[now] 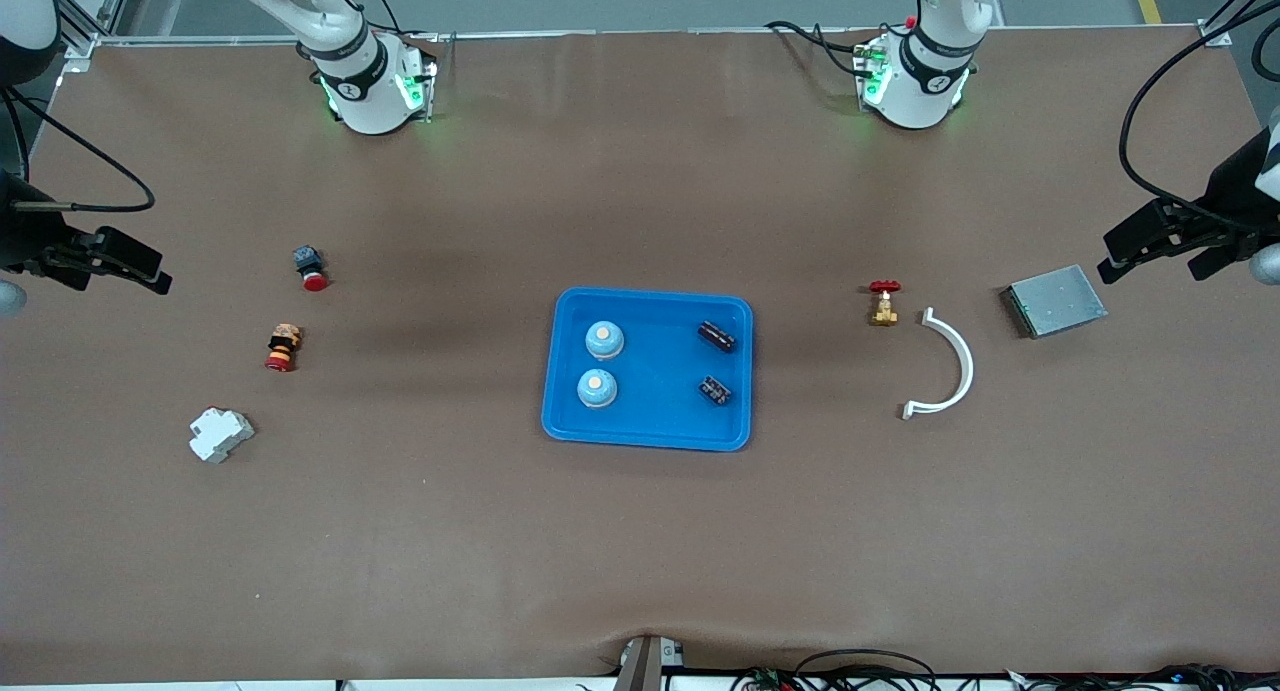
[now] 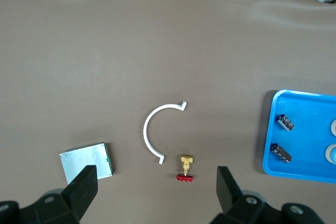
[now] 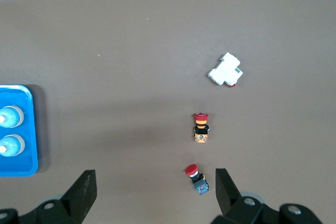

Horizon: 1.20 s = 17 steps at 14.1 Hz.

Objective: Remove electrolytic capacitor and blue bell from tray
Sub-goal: 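Move the right gripper and the left gripper toward the blue tray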

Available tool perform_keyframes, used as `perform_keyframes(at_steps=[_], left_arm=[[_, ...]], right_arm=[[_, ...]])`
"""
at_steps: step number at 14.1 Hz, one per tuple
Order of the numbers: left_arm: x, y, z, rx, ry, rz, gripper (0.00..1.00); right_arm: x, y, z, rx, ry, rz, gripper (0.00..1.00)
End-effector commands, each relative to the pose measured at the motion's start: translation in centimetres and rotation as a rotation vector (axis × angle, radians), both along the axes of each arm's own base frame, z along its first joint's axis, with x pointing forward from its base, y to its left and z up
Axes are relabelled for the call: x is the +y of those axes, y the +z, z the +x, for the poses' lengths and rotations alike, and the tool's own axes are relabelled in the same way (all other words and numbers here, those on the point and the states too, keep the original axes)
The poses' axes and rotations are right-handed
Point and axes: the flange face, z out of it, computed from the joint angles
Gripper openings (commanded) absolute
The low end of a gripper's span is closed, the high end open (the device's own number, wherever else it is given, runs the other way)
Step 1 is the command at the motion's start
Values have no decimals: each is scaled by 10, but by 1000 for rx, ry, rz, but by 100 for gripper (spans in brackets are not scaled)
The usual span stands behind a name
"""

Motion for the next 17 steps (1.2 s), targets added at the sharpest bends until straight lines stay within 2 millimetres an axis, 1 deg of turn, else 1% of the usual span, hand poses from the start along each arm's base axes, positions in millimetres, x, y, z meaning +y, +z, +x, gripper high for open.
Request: perform_keyframes(at_steps=[1, 4, 5, 8, 9, 11, 12, 13, 14, 15, 16, 17], left_arm=[[1, -4, 2, 15, -14, 21, 100], [1, -2, 3, 11, -10, 20, 100], [3, -4, 3, 14, -4, 19, 100], [0, -7, 2, 31, -4, 18, 100], [0, -10, 2, 44, -3, 11, 100], [1, -30, 10, 90, 34, -6, 100], [-1, -35, 10, 108, 76, -13, 100], [-7, -43, 13, 131, 105, -18, 100], [-22, -48, 15, 142, 108, -18, 100], [-33, -49, 14, 144, 108, -15, 100], [-39, -52, 14, 149, 117, -15, 100], [-41, -56, 17, 157, 131, -17, 100]], right_arm=[[2, 8, -7, -7, -7, 12, 100], [2, 8, -6, -7, -9, 12, 100], [3, 6, -5, -7, -7, 12, 100], [7, 4, -5, -2, -7, 13, 100], [3, 5, -6, -4, -13, 13, 100], [0, 4, -7, 0, -19, 13, 100], [0, 4, -7, 0, -20, 13, 100], [1, 4, -6, 0, -18, 13, 100], [1, 3, -6, 1, -18, 13, 100], [2, 2, -6, 4, -16, 13, 100], [4, 2, -6, 4, -16, 13, 100], [8, 2, -6, 3, -38, 14, 100]])
